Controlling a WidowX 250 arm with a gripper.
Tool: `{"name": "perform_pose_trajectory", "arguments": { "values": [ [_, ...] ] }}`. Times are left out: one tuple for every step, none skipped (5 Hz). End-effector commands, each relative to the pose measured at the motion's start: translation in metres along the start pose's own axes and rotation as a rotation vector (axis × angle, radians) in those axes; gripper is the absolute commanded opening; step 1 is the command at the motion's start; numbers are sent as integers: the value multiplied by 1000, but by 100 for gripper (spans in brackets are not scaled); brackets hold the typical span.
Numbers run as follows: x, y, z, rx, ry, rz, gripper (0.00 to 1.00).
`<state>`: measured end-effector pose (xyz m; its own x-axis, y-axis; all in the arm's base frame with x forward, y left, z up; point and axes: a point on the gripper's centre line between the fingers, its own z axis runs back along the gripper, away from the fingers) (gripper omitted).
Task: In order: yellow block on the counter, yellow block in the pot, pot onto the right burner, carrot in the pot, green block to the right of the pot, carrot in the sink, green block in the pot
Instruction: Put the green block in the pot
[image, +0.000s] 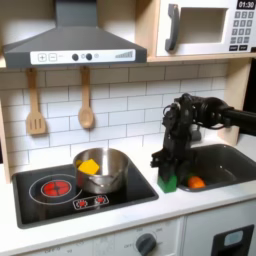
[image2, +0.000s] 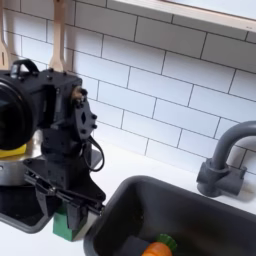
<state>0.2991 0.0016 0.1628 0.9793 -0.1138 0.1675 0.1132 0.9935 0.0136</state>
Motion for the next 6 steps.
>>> {"name": "perform_pose_trajectory", "arguments": {
  "values": [
    [5, 2, 6, 3, -11, -42, 100],
    [7, 4, 11, 0, -24, -48, 100],
    [6, 9, 8, 13, -17, -7, 100],
    [11, 7, 2, -1, -20, -29, 100],
    [17, 8, -6, 0, -19, -75, 100],
    [22, 3, -13, -12, -10, -99, 100]
  ]
}}
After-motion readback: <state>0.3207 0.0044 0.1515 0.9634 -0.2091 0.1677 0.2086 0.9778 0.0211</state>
